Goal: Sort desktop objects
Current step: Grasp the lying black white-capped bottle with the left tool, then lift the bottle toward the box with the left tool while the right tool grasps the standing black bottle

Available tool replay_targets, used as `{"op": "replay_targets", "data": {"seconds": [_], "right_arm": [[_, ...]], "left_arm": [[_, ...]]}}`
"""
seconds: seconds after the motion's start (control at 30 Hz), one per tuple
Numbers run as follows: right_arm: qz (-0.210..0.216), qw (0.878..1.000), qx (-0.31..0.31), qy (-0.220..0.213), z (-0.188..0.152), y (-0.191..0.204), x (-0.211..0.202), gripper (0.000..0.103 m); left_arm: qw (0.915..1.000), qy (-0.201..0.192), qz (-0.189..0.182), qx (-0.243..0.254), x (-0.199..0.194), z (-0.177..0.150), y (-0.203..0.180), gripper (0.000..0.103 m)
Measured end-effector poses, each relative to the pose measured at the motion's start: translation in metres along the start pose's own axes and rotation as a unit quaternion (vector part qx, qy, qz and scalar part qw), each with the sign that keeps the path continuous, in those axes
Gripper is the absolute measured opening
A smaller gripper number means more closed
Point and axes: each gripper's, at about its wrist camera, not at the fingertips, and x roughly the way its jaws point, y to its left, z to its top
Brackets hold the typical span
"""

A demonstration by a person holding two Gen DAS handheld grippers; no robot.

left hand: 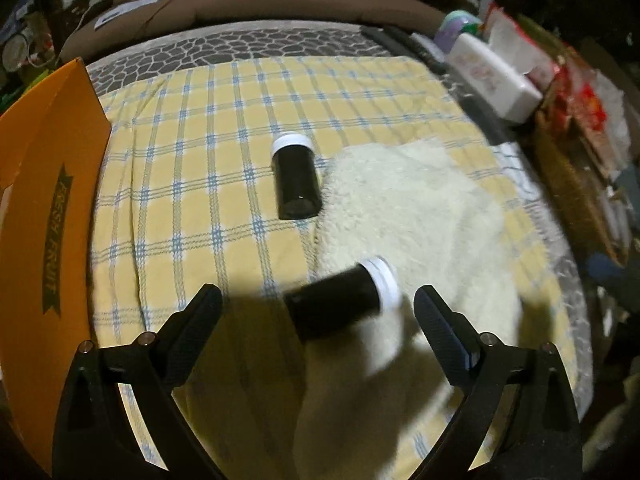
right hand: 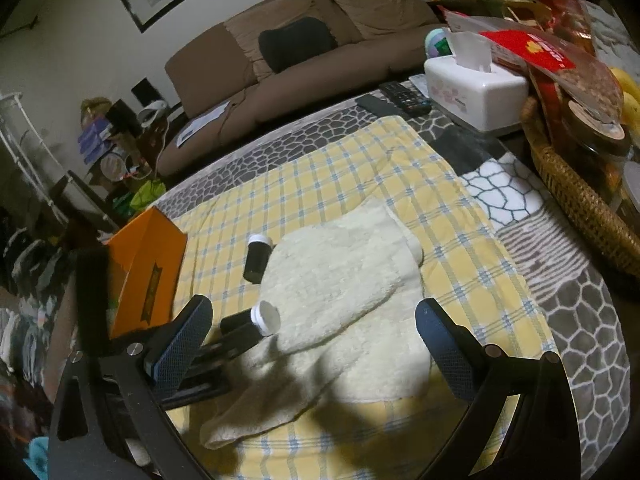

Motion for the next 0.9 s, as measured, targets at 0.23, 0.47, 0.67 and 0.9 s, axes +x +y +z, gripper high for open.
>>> {"op": "replay_targets", "data": {"seconds": [0.23, 0.47, 0.67, 0.9], "right_arm": [[0.008, 1.0, 0.012, -0.004, 0.004, -0.005, 0.004, 0.103], [0.046, 0.998, 0.032, -0.021, 0.01, 0.01, 0.019, 0.103], [-0.002, 0.998, -0.012, -0.057, 0.023, 0.061, 0.042, 0.103], [-0.04, 0.996, -0.059, -0.046, 0.032, 0.107, 0.082, 0.101]], "left_arm": [[0.9994, -0.001, -0.027, -0.022, 0.002, -0.007, 0.017, 0.057], [0.996, -0.024, -0.083, -0.022, -0.048, -0.022, 0.038, 0.057], [0.9927, -0.048, -0.11, -0.002, -0.099, -0.024, 0.055, 0.057], [0.9921, -0.063, -0.109, 0.005, -0.137, -0.016, 0.086, 0.057]]}}
